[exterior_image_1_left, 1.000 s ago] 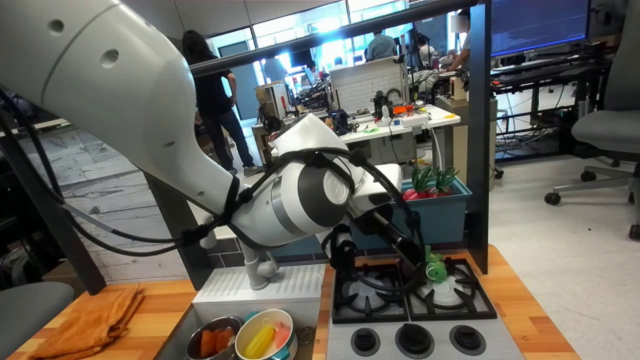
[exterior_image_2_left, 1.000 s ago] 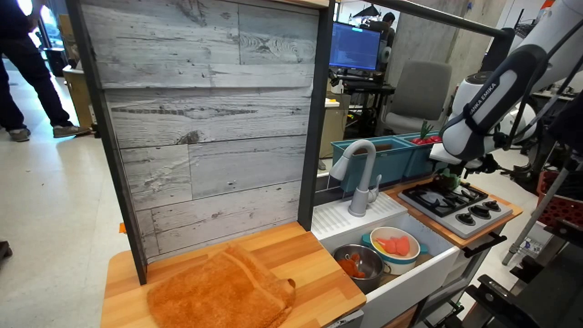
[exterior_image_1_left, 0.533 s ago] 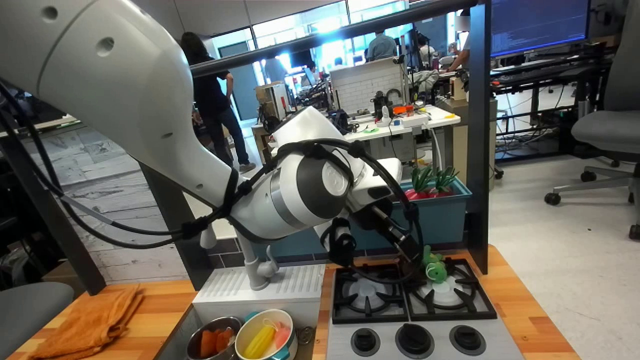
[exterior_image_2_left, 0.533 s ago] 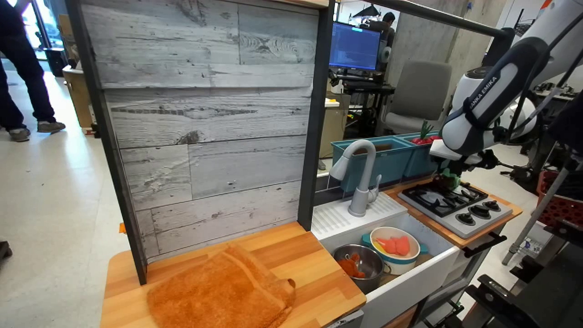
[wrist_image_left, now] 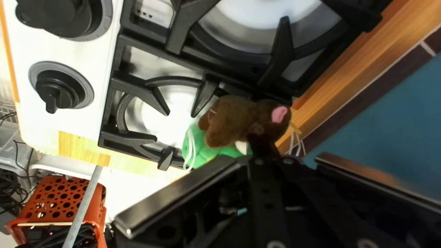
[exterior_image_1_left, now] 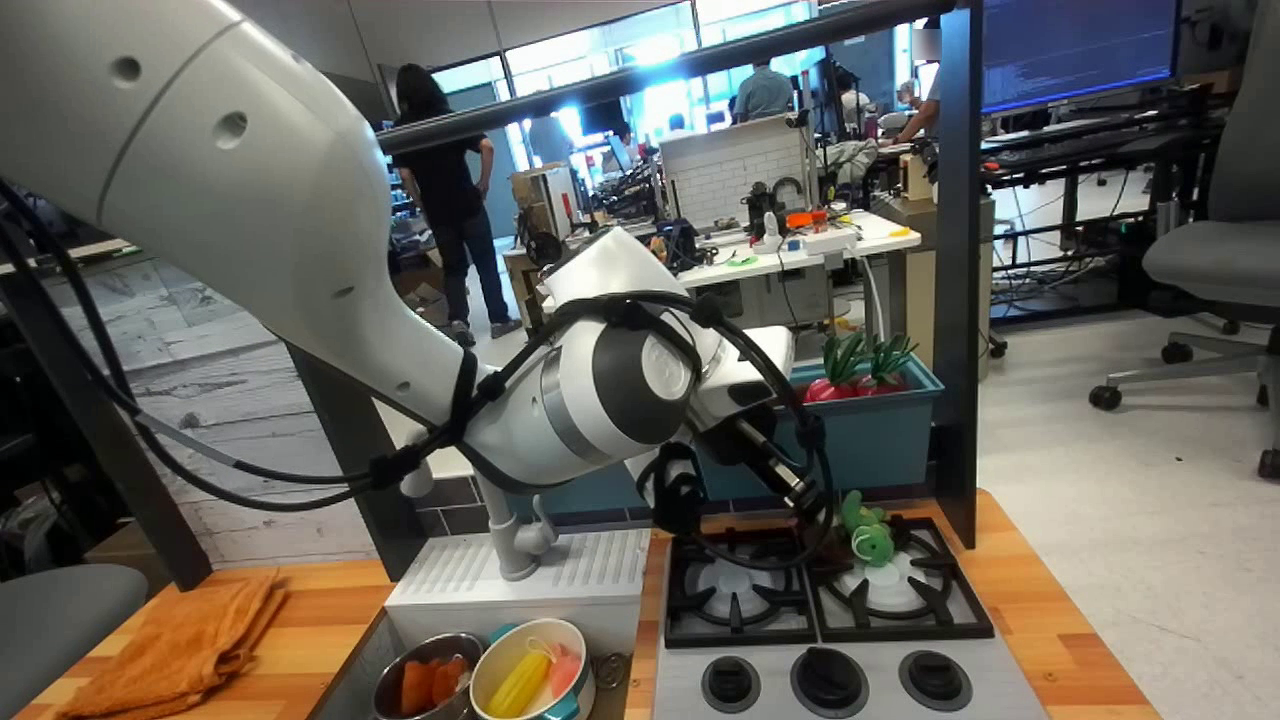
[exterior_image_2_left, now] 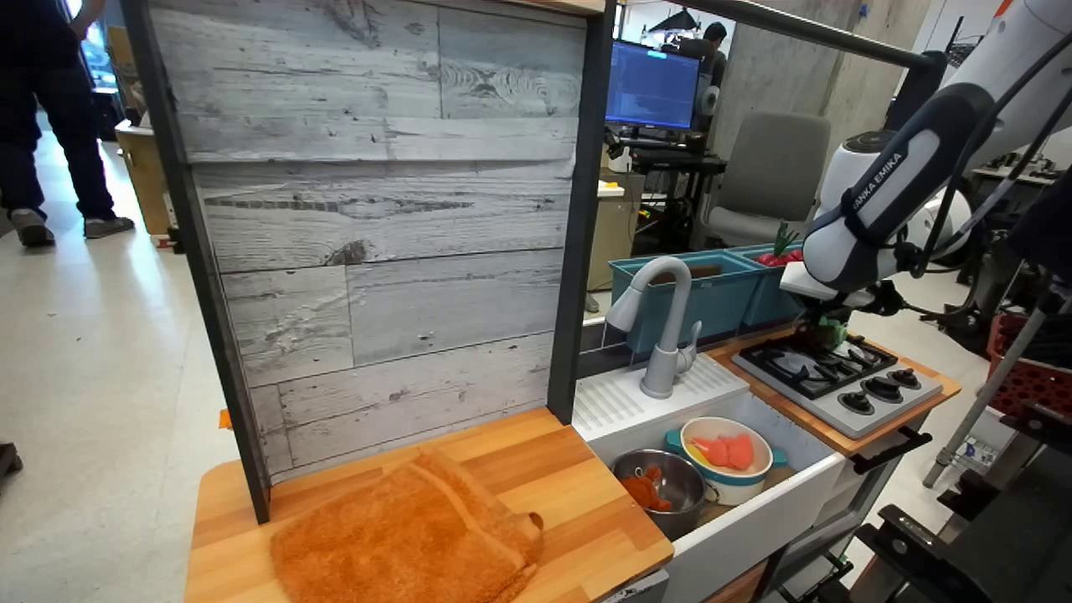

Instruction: Pick the objects on the counter and the stove and put them in the pots in the sink, then wipe the counter with the cloth

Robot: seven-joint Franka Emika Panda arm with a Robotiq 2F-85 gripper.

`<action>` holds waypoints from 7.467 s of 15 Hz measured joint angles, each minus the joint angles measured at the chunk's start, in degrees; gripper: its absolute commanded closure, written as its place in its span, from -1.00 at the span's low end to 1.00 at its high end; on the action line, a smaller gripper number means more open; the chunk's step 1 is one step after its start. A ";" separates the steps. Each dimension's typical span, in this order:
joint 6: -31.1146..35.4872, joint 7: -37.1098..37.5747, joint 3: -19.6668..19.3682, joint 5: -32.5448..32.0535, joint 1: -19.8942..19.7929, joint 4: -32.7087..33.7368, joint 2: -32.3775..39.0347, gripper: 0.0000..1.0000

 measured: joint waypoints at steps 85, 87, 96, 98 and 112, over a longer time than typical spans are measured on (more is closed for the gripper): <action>24.13 -42.55 4.47 2.81 -2.02 -30.01 -18.56 -1.00; 24.16 -41.43 4.50 3.18 -1.49 -29.03 -17.45 -1.00; 18.16 -36.36 -2.46 6.74 2.89 -20.38 -8.06 -1.00; 13.49 -32.92 -4.40 6.79 3.18 -15.17 -4.11 -1.00; -9.84 -14.35 -5.05 3.05 -1.79 15.89 11.80 0.15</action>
